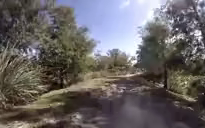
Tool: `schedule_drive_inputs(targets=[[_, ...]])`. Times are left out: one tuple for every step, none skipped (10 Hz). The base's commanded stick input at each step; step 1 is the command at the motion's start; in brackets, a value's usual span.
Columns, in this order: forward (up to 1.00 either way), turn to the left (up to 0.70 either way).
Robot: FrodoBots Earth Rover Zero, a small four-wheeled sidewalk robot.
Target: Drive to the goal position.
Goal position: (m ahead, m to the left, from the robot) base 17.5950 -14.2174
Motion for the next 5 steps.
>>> schedule_drive_inputs(targets=[[0.70,-0.27],[0.70,-0.27],[0.70,-0.27],[0.70,-0.27],[0.70,-0.27]])
